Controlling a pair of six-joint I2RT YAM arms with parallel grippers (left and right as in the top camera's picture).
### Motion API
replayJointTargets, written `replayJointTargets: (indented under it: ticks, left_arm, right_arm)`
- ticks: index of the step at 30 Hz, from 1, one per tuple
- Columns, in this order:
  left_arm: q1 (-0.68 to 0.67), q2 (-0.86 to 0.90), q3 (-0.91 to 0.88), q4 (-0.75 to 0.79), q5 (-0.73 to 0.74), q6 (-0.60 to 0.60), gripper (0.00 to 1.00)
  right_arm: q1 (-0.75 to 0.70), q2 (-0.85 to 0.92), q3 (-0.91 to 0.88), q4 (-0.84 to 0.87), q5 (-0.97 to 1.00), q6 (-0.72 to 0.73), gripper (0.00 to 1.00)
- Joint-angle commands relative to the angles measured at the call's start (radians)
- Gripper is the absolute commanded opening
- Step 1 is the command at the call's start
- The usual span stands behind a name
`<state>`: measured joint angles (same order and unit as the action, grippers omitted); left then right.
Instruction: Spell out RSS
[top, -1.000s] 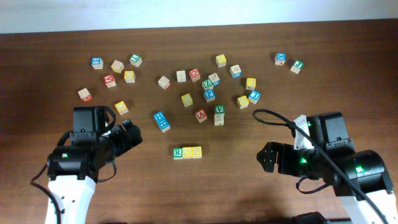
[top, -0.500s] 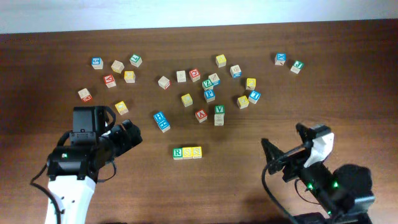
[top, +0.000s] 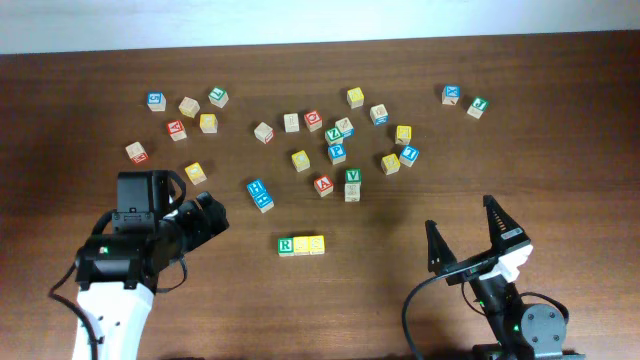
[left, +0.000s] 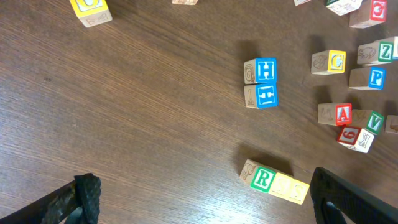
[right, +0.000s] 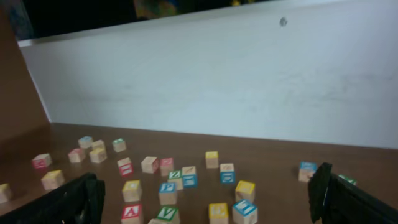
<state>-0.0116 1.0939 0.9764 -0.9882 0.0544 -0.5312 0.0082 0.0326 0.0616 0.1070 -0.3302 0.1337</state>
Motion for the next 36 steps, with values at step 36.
replayJointTargets:
  ticks: [36]
  left_arm:
    - [0.006, -0.010, 0.016, -0.001, -0.010, 0.010, 0.99]
  right_arm:
    - [-0.003, -0.029, -0.056, -0.188, 0.282, -0.123, 0.98]
